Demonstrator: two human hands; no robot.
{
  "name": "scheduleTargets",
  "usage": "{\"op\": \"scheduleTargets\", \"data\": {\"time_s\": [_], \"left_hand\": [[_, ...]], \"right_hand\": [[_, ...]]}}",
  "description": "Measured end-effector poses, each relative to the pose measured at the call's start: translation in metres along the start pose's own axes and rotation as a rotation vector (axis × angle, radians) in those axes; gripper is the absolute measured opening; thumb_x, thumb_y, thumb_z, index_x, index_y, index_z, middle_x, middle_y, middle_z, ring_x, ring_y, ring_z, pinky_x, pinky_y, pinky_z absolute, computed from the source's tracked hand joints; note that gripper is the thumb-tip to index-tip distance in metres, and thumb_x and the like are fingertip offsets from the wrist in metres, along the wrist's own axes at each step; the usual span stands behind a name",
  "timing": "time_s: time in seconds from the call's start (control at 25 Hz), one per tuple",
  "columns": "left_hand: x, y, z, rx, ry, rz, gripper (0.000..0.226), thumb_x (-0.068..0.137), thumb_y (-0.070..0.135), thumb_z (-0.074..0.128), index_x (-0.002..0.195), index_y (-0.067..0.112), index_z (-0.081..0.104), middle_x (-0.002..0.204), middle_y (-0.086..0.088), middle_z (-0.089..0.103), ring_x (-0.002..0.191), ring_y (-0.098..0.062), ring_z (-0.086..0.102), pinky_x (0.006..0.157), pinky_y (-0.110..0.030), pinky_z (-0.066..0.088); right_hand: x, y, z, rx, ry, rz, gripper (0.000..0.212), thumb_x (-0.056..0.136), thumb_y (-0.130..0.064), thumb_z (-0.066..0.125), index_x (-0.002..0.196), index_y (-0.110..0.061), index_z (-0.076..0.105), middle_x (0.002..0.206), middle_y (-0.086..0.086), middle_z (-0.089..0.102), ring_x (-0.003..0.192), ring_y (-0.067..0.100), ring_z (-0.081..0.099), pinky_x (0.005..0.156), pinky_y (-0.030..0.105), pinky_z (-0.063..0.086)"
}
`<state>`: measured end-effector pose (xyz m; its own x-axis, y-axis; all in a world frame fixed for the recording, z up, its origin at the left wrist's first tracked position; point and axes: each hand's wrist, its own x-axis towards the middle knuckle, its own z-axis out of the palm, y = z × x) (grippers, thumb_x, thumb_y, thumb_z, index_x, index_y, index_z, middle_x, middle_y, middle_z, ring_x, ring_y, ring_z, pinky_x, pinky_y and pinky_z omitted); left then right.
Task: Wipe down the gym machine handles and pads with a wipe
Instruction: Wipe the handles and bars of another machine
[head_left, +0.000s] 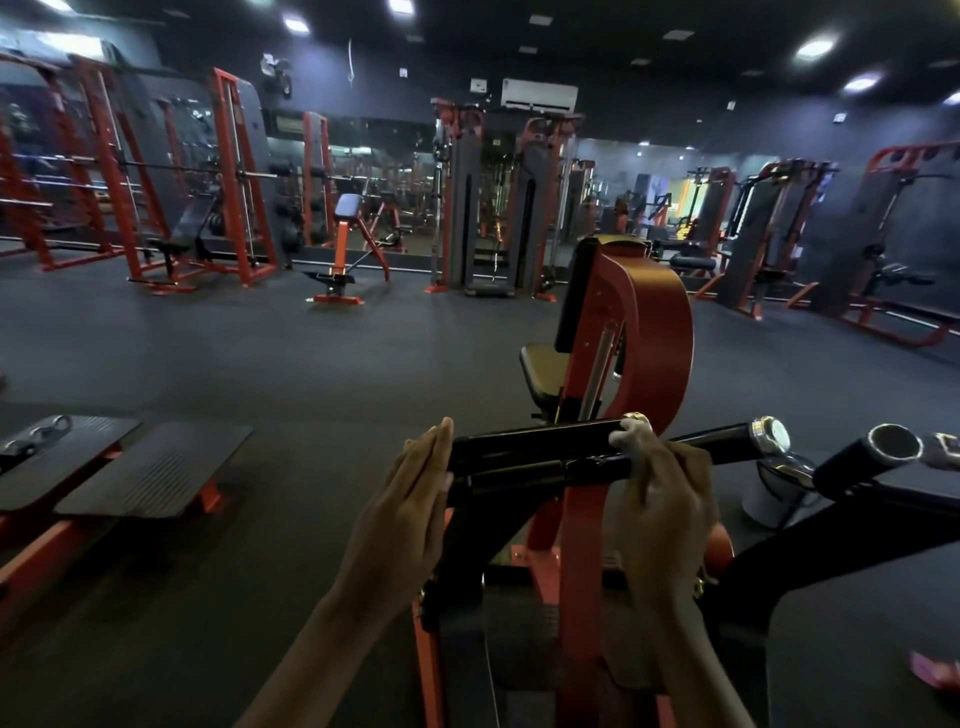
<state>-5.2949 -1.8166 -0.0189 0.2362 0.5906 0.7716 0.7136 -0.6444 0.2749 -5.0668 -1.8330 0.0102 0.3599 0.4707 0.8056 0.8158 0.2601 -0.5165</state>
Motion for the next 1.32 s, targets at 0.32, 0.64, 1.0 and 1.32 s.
{"op": "scheduleTargets", "data": {"time_s": [0.32,0.64,1.0,1.32], "left_hand": [[0.003,0.003,-0.003,-0.049,0.003,0.033,0.066,0.101,0.048,0.019,0.139,-0.005,0.034,0.141,-0.022,0.043,0.128,-0.039,0.045,0.102,-0.051,0.042],[0.006,0.005,-0.014,-0.041,-0.031,0.083,0.059,0.096,0.032,0.033,0.139,-0.008,0.033,0.138,-0.025,0.044,0.123,-0.04,0.05,0.092,-0.053,0.05],[0.002,-0.001,-0.002,-0.035,-0.017,0.026,0.052,0.103,0.031,0.022,0.143,0.0,0.028,0.147,-0.01,0.032,0.137,-0.017,0.031,0.117,-0.027,0.017],[0.002,-0.001,-0.002,-0.007,0.015,0.06,0.049,0.102,0.027,0.026,0.142,-0.001,0.029,0.145,-0.014,0.037,0.135,-0.022,0.035,0.112,-0.037,0.03]], "right_hand": [[-0.045,-0.064,0.029,0.291,-0.12,-0.056,0.02,0.085,-0.012,0.06,0.103,-0.005,0.061,0.1,0.005,0.057,0.089,0.005,0.053,0.079,0.006,0.044],[-0.048,-0.064,0.038,0.174,-0.157,-0.352,0.017,0.087,-0.017,0.055,0.102,-0.011,0.059,0.098,0.001,0.059,0.087,0.006,0.055,0.071,0.016,0.051],[0.011,0.012,0.002,0.127,0.042,0.116,0.013,0.078,0.0,0.069,0.079,-0.004,0.057,0.085,0.007,0.053,0.071,0.024,0.056,0.06,0.025,0.048],[0.073,-0.037,0.005,-0.106,-0.547,-0.023,0.014,0.087,-0.003,0.056,0.081,-0.002,0.067,0.084,0.002,0.071,0.066,0.008,0.062,0.056,0.01,0.046]]}}
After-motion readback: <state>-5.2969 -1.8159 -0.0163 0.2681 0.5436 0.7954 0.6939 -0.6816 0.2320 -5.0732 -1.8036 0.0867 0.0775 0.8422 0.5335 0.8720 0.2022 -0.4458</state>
